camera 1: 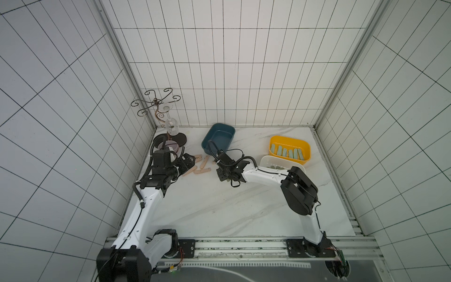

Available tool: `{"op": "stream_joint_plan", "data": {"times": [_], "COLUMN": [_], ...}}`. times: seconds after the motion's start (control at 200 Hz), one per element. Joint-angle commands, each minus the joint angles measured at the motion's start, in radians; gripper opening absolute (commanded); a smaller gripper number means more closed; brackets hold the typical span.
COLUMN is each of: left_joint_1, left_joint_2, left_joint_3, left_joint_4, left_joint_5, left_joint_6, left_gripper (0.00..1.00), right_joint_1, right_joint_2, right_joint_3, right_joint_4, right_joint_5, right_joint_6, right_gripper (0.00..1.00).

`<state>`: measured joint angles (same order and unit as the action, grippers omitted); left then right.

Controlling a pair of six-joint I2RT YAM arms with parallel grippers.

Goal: Place the fruit knives into the storage box by color
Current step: Pick up the fruit knife from the center of the board, then place the fruit knife in the storage box.

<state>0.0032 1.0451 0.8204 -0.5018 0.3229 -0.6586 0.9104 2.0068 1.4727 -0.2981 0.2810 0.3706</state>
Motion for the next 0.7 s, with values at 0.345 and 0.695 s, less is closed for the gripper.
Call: {"op": "stream_joint_plan", "data": {"times": [0.345,0.695], "left_joint_1": [-0.135,-0.186], "left_joint_2": [-0.019,-0.001], "left_joint_3": [0.059,0.096], "left_joint_4": [-0.011,-0.011], "left_joint_5": [-0.030,-0.019], "left_joint_6": [-0.021,-0.026], "left_gripper": [0.97,0.97], "right_joint_1": [-0.327,-0.649], "right_joint_2": [-0.552,-0.716], "right_joint_3": [-0.476,-0.623], "right_joint_4": [0.021,-0.046], "right_joint_5": [0.028,-0.014], "right_joint_6": [0.021,-0.090], "right_gripper": [0.17,0.17]}}
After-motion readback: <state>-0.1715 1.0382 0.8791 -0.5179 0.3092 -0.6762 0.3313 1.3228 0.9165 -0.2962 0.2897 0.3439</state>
